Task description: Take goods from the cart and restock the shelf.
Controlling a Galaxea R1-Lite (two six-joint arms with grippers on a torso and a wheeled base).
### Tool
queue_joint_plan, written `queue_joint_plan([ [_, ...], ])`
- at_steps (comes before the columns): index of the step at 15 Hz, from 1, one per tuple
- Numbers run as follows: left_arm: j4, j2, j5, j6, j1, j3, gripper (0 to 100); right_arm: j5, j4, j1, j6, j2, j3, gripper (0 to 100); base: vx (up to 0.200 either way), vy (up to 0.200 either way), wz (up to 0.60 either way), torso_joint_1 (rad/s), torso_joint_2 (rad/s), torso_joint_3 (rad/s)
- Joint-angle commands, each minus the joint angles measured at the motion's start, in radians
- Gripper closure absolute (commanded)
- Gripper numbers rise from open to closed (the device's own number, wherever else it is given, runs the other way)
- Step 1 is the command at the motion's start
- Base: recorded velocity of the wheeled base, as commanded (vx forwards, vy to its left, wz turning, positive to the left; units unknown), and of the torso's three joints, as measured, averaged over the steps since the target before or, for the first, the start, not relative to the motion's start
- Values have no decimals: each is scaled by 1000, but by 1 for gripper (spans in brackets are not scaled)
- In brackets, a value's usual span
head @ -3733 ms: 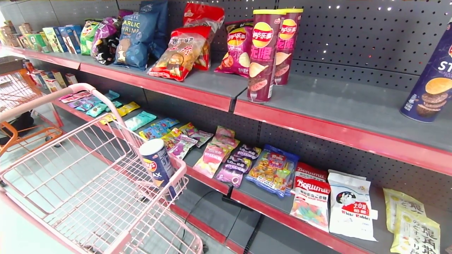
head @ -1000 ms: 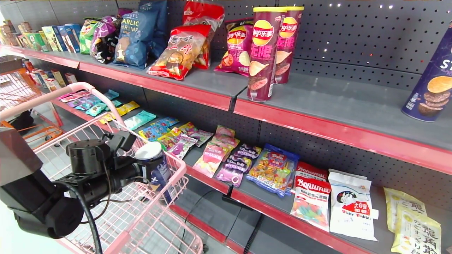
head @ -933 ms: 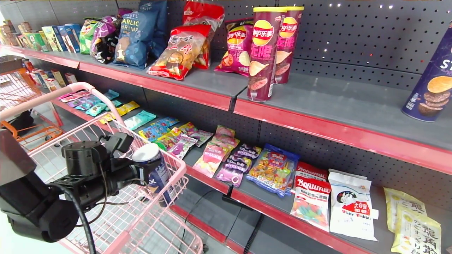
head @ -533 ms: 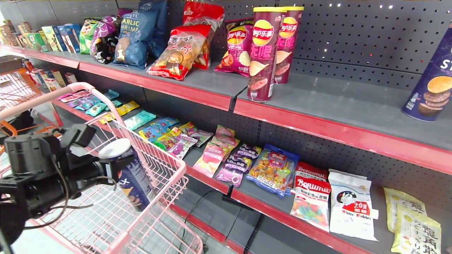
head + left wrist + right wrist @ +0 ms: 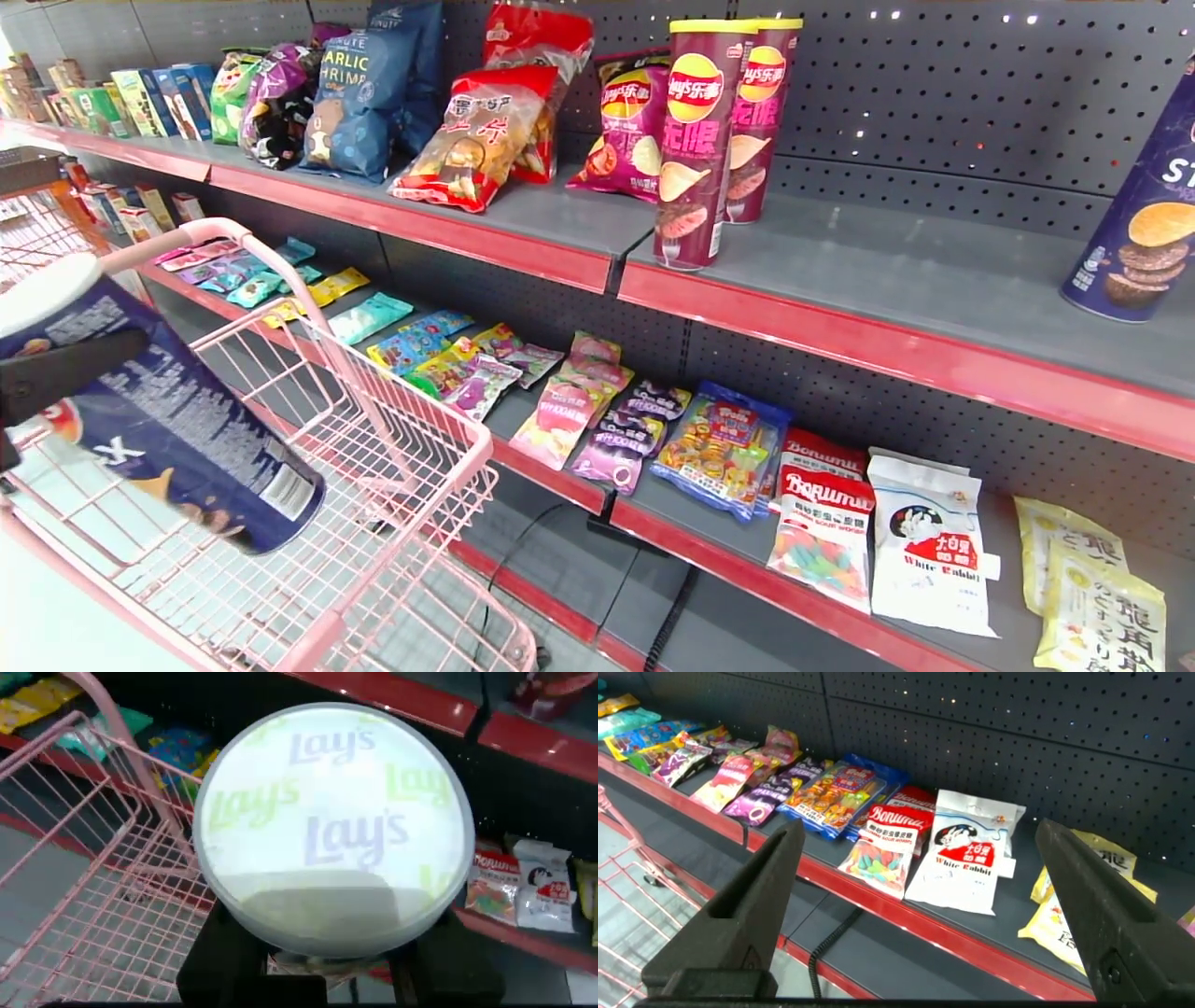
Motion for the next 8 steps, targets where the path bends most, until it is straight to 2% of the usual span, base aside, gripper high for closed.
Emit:
queue_joint_plan([
  [1, 117, -238, 5, 72, 3, -1, 100, 1, 1, 1, 0, 1, 0, 0, 0, 0, 0, 0, 0, 0],
  [2, 127, -252, 26, 130, 6, 2, 100, -1, 1, 1, 0, 1, 0, 0, 0, 0, 0, 0, 0, 0],
  [3, 123, -249, 106, 157, 8, 0, 100, -1, -1, 1, -1, 1, 0, 0, 0, 0, 0, 80, -256, -168],
  [4, 109, -236, 219, 160, 6, -3, 100, -1, 1, 1, -1, 1, 0, 0, 0, 0, 0, 119, -378, -242],
  [5, 89, -230, 290, 161, 4, 6, 100, -1, 1, 1, -1, 1, 0, 0, 0, 0, 0, 144, -432, -286],
  [6, 77, -233, 316, 161, 4, 22, 100, -1, 1, 1, -1, 1, 0, 0, 0, 0, 0, 173, -481, -330],
  [8, 77, -253, 322, 161, 4, 42, 100, -1, 1, 1, 0, 1, 0, 0, 0, 0, 0, 185, -523, -339],
])
